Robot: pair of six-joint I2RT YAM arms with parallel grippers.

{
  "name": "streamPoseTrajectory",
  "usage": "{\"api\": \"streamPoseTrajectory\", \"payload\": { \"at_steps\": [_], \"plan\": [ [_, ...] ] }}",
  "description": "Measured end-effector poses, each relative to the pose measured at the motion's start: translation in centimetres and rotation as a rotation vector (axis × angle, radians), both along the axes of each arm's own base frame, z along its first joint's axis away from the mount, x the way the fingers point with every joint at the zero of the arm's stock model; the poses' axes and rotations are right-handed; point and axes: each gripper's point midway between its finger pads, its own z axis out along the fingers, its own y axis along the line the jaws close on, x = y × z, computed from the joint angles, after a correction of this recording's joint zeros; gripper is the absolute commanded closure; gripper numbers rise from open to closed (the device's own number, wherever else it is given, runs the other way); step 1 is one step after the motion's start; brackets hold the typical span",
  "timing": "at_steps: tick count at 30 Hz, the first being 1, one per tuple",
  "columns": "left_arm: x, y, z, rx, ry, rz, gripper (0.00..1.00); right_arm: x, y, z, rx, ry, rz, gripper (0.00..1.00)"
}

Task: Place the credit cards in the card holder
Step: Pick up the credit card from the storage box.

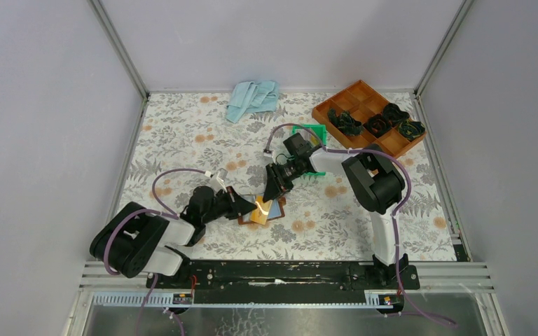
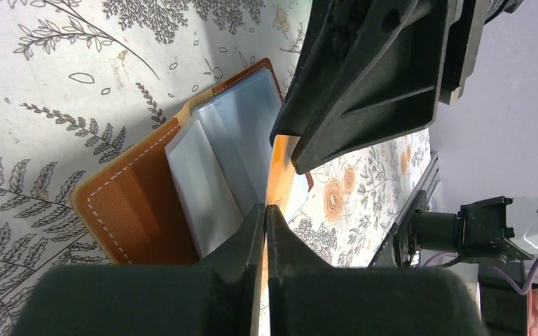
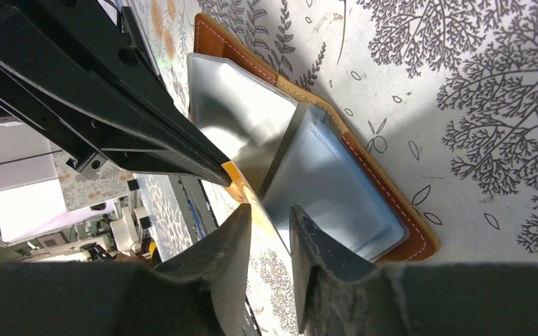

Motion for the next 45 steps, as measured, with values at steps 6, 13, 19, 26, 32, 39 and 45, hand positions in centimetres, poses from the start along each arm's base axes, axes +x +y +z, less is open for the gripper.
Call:
{"api": "streamPoseTrajectory", "payload": {
  "at_steps": [6, 13, 19, 26, 32, 39, 45],
  "plan": [
    [0.0, 0.0, 0.0, -0.004, 0.003, -0.001, 1.00, 0.4, 0.1, 0.1, 0.009, -0.008, -0.007, 0.57],
    [0.0, 0.5, 0.1, 0.004, 0.004, 0.025, 1.00, 1.0, 0.1, 0.3, 0.019, -0.014, -0.027, 0.55],
    [0.3, 1.1, 0.5, 0.016, 0.002, 0.072, 1.00, 1.5, 0.1, 0.3, 0.022, -0.016, -0.044, 0.56],
    [0.6, 1.9, 0.7, 0.035, 0.003, 0.124, 1.00, 1.5, -0.4, -0.5, -0.007, -0.017, -0.064, 0.58],
    [0.7, 2.3, 0.6, 0.047, 0.010, 0.148, 1.00, 1.8, -0.5, -0.8, -0.026, -0.028, -0.077, 0.61],
    [1.4, 2.9, 0.7, 0.076, 0.014, 0.183, 1.00, 2.0, -0.7, -1.2, -0.048, -0.039, -0.090, 0.65],
    [2.4, 3.6, 0.9, 0.110, 0.007, 0.218, 1.00, 2.1, -0.8, -1.3, -0.058, -0.045, -0.093, 0.67]
  ]
}}
